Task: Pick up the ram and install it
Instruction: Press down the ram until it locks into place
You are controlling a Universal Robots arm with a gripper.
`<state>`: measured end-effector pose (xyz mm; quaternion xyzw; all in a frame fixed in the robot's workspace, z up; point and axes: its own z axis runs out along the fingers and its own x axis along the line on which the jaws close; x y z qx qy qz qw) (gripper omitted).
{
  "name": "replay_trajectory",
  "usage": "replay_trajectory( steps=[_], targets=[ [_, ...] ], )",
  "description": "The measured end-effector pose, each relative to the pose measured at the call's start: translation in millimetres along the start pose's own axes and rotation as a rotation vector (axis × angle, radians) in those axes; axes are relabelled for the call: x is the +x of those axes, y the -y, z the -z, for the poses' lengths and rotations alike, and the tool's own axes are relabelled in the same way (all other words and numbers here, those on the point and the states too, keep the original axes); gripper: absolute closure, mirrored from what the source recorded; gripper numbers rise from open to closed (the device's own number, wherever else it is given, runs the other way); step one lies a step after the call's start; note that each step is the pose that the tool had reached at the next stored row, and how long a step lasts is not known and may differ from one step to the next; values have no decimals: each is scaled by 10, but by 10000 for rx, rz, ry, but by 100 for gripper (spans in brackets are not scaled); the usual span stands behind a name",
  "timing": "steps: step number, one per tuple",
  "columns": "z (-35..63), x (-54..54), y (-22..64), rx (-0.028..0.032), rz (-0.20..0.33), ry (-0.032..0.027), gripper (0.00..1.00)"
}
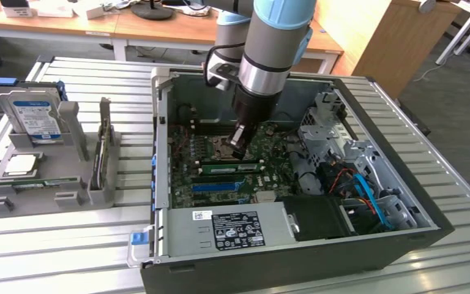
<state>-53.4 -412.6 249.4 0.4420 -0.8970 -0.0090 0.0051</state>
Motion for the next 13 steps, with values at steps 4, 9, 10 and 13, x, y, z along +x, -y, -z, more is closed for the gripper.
replay_trajectory(
  steps=[4, 9, 10, 13],
  targets=[
    [-1, 0, 0, -1, -680, 13, 89],
    [-3, 0, 0, -2, -1525, 31, 89],
    [-4, 0, 0, -2, -1695, 34, 89],
    [-5, 0, 0, -3, -2191, 44, 89]
  ],
)
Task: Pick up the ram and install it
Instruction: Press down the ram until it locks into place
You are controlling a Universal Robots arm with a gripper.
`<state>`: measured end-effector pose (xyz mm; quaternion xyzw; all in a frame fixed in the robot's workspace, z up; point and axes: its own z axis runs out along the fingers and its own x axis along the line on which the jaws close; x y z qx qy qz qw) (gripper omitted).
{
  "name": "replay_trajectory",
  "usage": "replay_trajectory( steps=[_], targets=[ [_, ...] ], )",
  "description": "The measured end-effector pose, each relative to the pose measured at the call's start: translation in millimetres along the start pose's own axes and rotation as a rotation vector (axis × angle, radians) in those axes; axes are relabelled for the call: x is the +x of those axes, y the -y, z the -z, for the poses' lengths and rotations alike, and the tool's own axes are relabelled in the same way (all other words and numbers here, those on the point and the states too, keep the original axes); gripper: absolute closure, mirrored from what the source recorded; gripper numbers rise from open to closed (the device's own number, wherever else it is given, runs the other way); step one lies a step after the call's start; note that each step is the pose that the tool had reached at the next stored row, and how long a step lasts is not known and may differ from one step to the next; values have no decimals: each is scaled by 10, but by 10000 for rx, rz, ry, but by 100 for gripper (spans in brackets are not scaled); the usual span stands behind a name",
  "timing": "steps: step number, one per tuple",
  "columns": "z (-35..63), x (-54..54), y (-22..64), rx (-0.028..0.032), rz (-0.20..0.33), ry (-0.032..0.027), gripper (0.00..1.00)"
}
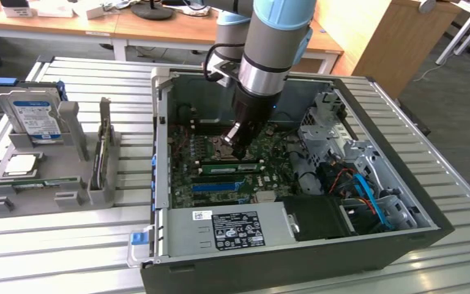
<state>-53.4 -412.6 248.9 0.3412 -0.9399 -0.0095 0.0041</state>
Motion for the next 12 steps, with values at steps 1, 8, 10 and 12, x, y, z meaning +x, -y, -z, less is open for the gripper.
replay_trajectory(
  steps=[1, 8, 10, 12],
  targets=[
    [0, 0, 0, 1, -150, 3, 89],
    [-4, 0, 0, -2, -1358, 28, 89],
    [-5, 0, 0, -2, -1712, 35, 89],
    [-5, 0, 0, -2, -2072, 43, 89]
  ],
)
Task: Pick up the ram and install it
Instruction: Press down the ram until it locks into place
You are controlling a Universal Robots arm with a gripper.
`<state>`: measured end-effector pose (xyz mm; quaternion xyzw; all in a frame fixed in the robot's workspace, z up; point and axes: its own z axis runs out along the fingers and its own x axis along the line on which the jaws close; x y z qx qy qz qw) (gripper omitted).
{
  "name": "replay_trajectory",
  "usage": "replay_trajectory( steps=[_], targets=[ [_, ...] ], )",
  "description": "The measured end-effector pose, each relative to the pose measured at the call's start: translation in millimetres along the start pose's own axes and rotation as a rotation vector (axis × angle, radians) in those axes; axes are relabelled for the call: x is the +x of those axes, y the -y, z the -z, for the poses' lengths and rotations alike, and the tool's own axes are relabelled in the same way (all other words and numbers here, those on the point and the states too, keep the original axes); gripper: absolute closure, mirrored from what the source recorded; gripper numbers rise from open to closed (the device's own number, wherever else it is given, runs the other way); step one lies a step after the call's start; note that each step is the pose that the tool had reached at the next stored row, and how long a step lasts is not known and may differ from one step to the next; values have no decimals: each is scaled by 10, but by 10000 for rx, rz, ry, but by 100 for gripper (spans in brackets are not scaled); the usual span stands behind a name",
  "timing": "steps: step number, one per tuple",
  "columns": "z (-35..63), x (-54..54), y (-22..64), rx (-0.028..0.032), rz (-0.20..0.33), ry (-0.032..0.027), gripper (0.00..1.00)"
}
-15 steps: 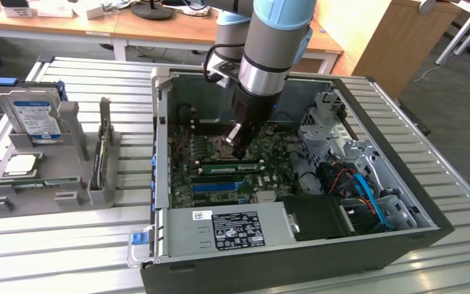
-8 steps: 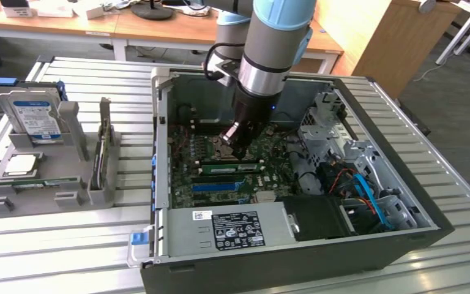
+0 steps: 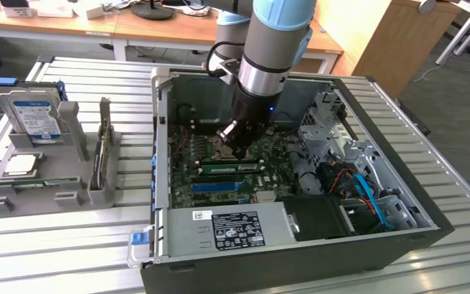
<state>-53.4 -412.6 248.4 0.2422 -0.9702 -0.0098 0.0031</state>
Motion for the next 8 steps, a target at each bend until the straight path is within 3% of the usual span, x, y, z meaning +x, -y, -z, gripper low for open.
replay_trajectory(
  steps=[8],
  targets=[
    [-3, 0, 0, -2, -1450, 30, 89]
  ],
)
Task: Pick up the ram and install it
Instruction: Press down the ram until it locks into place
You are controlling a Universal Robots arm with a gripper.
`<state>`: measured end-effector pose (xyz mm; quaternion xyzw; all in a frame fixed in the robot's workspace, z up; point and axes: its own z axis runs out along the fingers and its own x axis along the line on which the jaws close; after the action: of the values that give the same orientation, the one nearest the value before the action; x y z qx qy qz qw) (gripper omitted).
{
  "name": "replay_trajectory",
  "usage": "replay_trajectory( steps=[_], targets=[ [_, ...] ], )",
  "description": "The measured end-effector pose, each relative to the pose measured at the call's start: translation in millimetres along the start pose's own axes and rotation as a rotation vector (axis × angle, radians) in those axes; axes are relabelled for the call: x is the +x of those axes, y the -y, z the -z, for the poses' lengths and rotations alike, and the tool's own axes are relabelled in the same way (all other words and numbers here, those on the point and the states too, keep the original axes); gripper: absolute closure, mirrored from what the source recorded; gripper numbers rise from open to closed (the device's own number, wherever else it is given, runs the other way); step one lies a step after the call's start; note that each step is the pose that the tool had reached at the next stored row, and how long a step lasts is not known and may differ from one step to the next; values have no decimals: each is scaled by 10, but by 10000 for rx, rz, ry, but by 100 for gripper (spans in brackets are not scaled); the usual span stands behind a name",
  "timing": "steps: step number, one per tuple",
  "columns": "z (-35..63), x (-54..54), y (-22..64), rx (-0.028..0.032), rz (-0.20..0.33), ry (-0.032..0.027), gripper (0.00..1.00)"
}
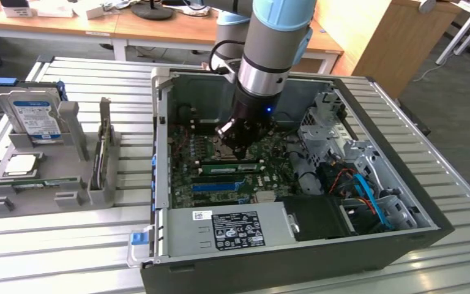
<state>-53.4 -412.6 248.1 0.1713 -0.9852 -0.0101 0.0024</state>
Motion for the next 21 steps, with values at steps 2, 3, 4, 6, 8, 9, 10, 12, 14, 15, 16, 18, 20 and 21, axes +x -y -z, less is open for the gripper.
replay_trajectory(
  steps=[2, 3, 4, 6, 8, 9, 10, 12, 14, 15, 16, 18, 20, 21],
  targets=[
    [0, 0, 0, 0, -368, 7, 89],
    [-1, 0, 0, -1, -552, 11, 89],
    [-1, 0, 0, -1, -732, 15, 89],
    [-2, 0, 0, -1, -1081, 22, 89],
    [-3, 0, 0, -2, -1453, 30, 89],
    [-3, 0, 0, -2, -1634, 34, 89],
    [-3, 0, 0, -2, -1813, 37, 89],
    [-4, 0, 0, -3, -2174, 44, 89],
    [-5, 0, 0, -3, -2549, 52, 89],
    [-5, 0, 0, -3, -2728, 56, 89],
    [-6, 0, 0, -3, -2904, 60, 89],
    [-6, 0, 0, -4, -3261, 67, 89],
    [-7, 0, 0, -5, -3392, 70, 89],
    [-7, 0, 0, -4, -3393, 70, 89]
  ],
)
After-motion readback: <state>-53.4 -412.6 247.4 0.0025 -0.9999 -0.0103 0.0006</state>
